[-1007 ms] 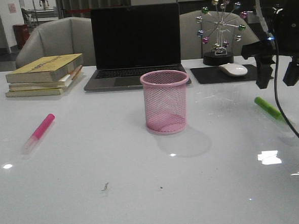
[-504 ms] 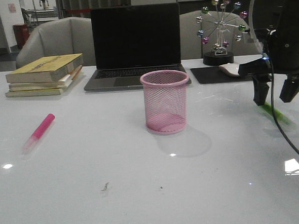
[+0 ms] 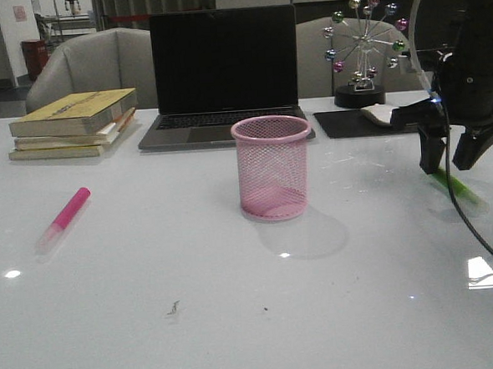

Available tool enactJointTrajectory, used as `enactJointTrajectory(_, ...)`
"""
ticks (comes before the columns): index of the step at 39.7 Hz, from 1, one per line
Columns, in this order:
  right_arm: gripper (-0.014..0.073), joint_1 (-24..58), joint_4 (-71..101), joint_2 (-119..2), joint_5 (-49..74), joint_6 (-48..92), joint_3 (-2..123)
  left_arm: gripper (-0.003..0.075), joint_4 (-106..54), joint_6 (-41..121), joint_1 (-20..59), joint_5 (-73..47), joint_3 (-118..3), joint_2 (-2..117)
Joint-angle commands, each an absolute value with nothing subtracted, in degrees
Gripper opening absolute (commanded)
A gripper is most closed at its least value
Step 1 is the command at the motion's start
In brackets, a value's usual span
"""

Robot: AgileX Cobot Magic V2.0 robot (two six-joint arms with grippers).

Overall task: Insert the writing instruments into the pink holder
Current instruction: 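Lower the right gripper onto the green highlighter and close on it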

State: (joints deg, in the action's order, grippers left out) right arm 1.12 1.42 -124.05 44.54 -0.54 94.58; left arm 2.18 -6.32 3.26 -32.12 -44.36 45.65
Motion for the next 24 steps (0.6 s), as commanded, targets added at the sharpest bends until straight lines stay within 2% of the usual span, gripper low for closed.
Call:
enactJointTrajectory(1,0.0356,0.9,1.5,-121.3,42.9,0.0,96.5,0.0489,1.8,-6.7,3.2,-27.7,-46.5,45.6)
enactJointTrajectory(16,0.0351,0.9,1.5,-124.8,45.0,0.0,96.5,0.0489,1.8,-6.7,3.2,-27.7,-46.5,45.6)
enactJointTrajectory(18,0.0325,0.9,1.5,-124.9,45.1,0.0,96.5,0.0489,1.8,-6.7,3.2,-27.7,-46.5,45.6)
enactJointTrajectory(24,0.0155,0.9,1.5,-124.9,45.1,0.0,96.5,0.0489,1.8,-6.7,3.2,-27.7,-46.5,45.6)
